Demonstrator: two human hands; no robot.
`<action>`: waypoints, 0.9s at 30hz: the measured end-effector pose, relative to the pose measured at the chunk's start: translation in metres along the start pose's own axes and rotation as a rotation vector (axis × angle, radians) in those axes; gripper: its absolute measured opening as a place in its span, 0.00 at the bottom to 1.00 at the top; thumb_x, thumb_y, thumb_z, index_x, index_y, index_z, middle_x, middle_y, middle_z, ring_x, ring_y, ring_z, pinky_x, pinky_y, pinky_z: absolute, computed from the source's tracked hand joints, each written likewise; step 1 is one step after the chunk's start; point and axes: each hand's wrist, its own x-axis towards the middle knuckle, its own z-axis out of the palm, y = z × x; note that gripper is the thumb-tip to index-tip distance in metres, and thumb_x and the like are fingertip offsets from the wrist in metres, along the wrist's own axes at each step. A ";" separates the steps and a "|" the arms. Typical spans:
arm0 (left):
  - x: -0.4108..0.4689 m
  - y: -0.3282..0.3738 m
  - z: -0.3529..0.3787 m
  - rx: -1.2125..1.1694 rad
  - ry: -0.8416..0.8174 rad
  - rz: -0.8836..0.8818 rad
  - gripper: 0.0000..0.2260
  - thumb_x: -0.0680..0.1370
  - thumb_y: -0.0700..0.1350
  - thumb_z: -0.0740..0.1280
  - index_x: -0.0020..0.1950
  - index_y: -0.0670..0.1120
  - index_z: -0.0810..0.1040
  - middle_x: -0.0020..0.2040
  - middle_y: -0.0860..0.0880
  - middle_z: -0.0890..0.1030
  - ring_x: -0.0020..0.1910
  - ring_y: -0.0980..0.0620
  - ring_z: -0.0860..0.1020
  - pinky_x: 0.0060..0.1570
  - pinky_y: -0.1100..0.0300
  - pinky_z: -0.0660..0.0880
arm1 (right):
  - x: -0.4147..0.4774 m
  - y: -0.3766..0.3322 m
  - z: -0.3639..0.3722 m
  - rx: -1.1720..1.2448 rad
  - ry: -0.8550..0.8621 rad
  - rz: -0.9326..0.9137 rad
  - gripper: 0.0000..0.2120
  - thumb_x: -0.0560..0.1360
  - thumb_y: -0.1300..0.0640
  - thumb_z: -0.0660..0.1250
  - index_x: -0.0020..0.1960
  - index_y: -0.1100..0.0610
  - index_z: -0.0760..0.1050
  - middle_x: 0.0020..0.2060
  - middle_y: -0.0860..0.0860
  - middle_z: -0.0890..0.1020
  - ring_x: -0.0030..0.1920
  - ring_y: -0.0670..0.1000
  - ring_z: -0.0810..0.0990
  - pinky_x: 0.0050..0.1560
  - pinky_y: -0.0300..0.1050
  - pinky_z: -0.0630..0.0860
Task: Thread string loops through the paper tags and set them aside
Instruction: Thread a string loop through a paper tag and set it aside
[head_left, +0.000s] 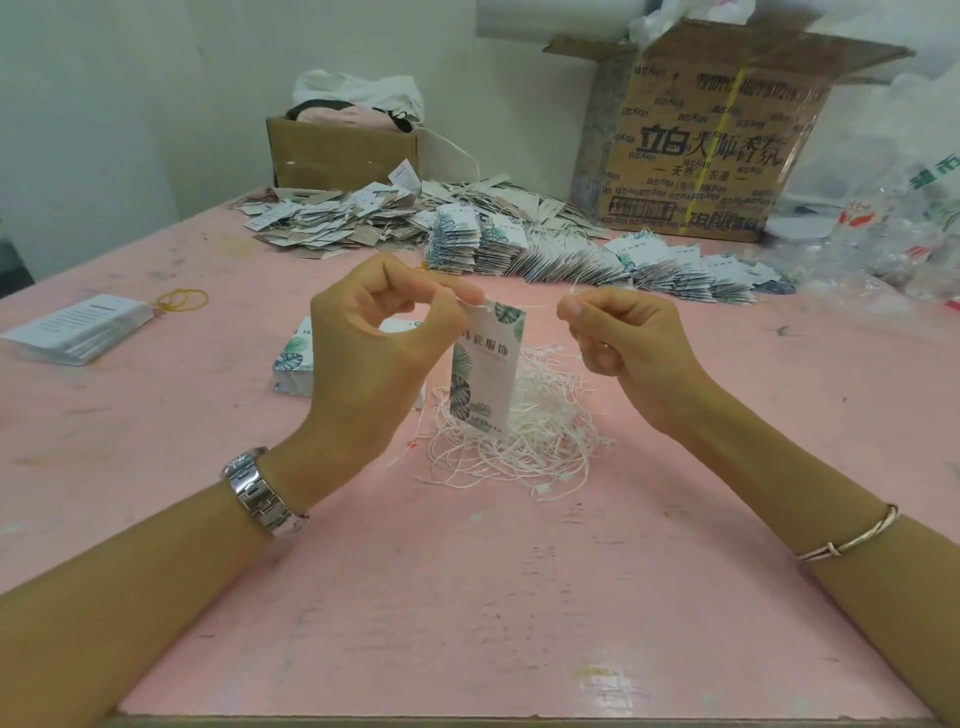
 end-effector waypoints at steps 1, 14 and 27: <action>0.000 0.000 0.000 0.000 0.016 0.002 0.03 0.71 0.43 0.69 0.38 0.47 0.76 0.40 0.53 0.86 0.44 0.52 0.84 0.52 0.51 0.79 | 0.000 0.000 0.000 -0.016 -0.005 0.002 0.11 0.67 0.54 0.74 0.42 0.62 0.81 0.24 0.49 0.74 0.24 0.46 0.66 0.25 0.35 0.64; 0.005 -0.004 -0.002 -0.040 0.149 -0.013 0.04 0.71 0.49 0.68 0.41 0.49 0.79 0.39 0.53 0.84 0.42 0.53 0.81 0.47 0.60 0.78 | 0.006 0.002 -0.011 -0.033 0.029 0.156 0.12 0.67 0.52 0.73 0.44 0.60 0.83 0.27 0.48 0.75 0.29 0.46 0.69 0.30 0.35 0.67; 0.000 -0.007 0.002 -0.009 -0.088 -0.006 0.04 0.79 0.41 0.68 0.53 0.46 0.80 0.47 0.53 0.85 0.47 0.56 0.81 0.52 0.62 0.77 | 0.003 -0.015 -0.004 0.165 -0.157 0.106 0.13 0.76 0.62 0.63 0.58 0.64 0.78 0.37 0.50 0.79 0.37 0.45 0.75 0.40 0.34 0.73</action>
